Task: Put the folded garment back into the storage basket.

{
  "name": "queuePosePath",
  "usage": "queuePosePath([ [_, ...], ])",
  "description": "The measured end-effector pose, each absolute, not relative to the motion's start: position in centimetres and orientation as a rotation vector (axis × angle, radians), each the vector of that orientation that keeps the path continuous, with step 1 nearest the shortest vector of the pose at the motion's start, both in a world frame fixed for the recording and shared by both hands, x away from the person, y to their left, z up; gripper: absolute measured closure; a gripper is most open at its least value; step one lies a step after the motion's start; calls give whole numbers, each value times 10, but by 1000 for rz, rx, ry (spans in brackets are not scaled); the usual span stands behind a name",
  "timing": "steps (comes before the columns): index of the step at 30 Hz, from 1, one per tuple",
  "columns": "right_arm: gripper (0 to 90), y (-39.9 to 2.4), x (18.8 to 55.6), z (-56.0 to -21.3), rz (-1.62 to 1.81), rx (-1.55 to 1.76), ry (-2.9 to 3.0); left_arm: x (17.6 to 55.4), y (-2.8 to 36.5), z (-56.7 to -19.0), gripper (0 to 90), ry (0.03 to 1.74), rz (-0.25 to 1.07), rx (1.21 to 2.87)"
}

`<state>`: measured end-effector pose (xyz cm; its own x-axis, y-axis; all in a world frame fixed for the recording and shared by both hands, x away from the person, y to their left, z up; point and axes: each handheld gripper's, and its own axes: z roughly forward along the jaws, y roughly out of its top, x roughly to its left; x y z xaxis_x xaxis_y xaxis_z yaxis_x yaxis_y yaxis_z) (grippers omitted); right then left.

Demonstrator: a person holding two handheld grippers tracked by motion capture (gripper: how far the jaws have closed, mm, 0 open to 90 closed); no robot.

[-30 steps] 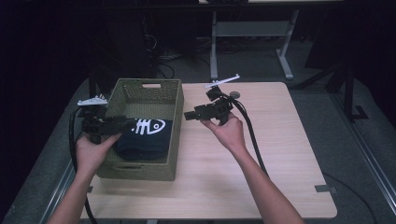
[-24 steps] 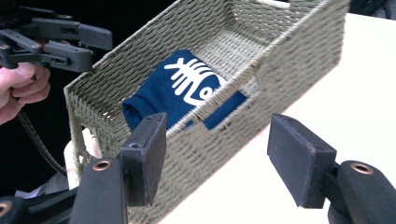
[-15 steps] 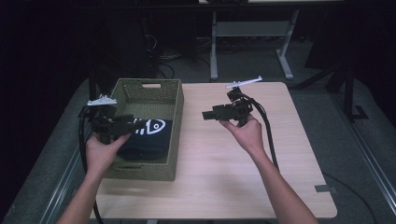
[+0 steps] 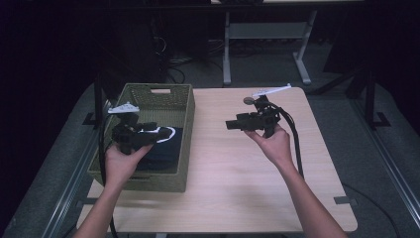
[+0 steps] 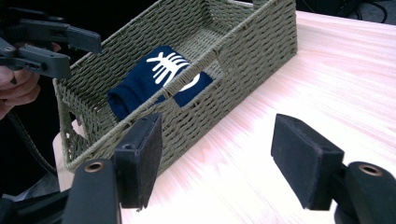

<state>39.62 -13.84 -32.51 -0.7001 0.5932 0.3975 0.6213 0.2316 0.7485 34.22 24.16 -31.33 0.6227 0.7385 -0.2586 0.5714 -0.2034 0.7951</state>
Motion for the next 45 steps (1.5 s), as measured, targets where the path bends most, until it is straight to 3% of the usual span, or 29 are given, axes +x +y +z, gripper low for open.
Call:
queuePosePath([
  [45,306,-233,369,-335,-1516,-1386,-2429,349,123,-317,229,863,117,1956],
])
